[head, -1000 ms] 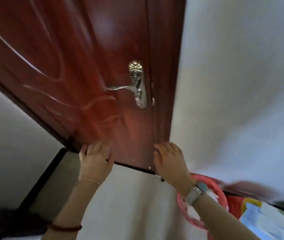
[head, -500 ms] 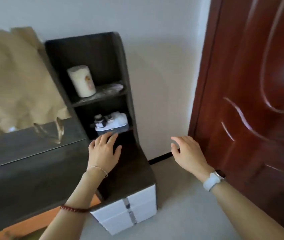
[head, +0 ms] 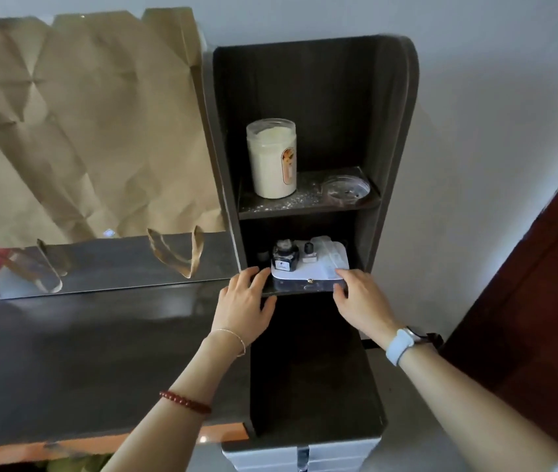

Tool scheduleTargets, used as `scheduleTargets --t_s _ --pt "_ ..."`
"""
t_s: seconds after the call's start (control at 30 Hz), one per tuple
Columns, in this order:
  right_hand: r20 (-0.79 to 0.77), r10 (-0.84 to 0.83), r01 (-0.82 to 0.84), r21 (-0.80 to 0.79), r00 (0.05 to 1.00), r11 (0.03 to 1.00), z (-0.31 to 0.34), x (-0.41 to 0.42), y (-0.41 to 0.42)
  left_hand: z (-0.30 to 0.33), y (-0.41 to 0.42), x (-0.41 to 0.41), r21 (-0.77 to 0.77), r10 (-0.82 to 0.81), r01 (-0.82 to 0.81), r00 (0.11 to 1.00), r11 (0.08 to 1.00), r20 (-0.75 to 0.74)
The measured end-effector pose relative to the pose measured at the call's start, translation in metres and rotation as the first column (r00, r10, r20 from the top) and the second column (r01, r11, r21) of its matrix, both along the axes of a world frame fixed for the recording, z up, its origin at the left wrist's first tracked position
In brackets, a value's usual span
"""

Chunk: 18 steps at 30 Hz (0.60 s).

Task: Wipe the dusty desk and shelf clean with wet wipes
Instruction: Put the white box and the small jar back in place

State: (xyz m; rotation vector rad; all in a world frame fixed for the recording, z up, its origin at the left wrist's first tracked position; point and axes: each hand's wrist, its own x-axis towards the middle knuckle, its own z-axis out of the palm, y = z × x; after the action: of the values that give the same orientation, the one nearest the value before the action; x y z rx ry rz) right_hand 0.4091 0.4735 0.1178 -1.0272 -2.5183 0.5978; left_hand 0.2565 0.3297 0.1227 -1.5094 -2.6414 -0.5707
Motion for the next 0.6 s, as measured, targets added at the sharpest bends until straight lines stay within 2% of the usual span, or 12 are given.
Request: scheduleTargets --t_s 0.07,0.17,0.3,0.4,0.53,0.6 --pt "0.017 -0.036 0.037 -0.027 0.999 0.999 -0.014 -0.023 0.025 -0.01 0.032 -0.007 -0.026 -0.027 0.027 1.0 0.999 0.009" --pt "0.117 -0.091 0.09 0.014 0.989 0.996 -0.031 -0.052 0.056 -0.018 0.08 -0.012 -0.083 -0.057 0.055 0.998 0.995 -0.027" --pt "0.262 -0.157 0.152 0.042 0.952 0.988 -0.044 -0.079 0.08 -0.026 0.13 -0.027 -0.178 -0.109 0.082 0.983 0.981 -0.145" --pt "0.32 -0.178 0.138 0.145 0.931 0.98 -0.054 -0.09 0.089 -0.03 0.158 -0.036 -0.231 -0.079 0.018 0.963 0.973 -0.257" --pt "0.236 -0.23 0.174 0.236 0.944 0.956 -0.061 -0.085 0.095 -0.032 0.186 -0.041 -0.321 -0.072 0.02 0.986 0.947 -0.153" --pt "0.209 -0.239 0.193 0.215 0.948 0.957 -0.059 -0.075 0.09 -0.037 0.19 -0.041 -0.355 -0.066 0.002 0.984 0.935 -0.168"
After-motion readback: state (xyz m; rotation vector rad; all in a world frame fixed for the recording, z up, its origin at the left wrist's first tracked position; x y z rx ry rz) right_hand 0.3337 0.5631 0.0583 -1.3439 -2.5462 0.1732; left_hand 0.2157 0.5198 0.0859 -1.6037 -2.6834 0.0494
